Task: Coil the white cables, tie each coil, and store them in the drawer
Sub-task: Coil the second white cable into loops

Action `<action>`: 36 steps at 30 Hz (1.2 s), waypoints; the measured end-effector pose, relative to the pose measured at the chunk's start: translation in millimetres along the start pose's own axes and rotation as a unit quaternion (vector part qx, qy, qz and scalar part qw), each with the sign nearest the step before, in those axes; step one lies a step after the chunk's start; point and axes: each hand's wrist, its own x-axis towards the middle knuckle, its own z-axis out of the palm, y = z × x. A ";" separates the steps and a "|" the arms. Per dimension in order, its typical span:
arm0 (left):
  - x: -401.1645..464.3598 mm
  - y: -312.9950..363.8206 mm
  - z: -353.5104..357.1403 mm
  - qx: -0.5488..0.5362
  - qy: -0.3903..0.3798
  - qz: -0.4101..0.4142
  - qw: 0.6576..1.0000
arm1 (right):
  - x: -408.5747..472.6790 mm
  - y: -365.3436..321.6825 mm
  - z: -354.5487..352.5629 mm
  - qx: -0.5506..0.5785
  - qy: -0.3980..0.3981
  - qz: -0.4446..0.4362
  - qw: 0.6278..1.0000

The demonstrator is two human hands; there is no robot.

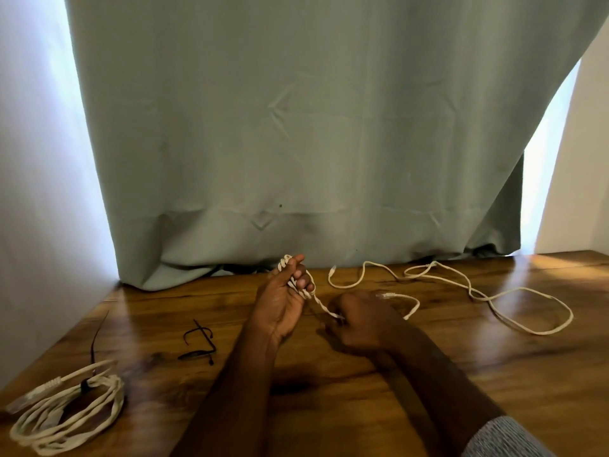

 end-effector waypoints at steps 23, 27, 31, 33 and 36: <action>-16.9 -18.4 6.2 0.365 -0.044 -0.025 0.930 | 3.0 5.8 -17.1 -0.098 0.251 -0.211 0.940; -17.8 -15.2 4.1 0.287 -0.114 -0.119 0.944 | 2.4 6.5 -16.8 -0.026 0.288 -0.156 0.945; -21.8 -11.2 0.4 0.257 -0.190 -0.164 0.933 | -1.3 16.7 -18.9 0.087 0.253 -0.124 0.955; -25.5 -9.6 -0.2 0.252 -0.236 -0.156 0.925 | -2.5 21.1 -19.1 0.145 0.219 -0.125 0.957; -27.4 -6.6 0.8 0.199 -0.249 -0.169 0.933 | -1.3 26.6 -17.9 0.243 0.181 -0.102 0.948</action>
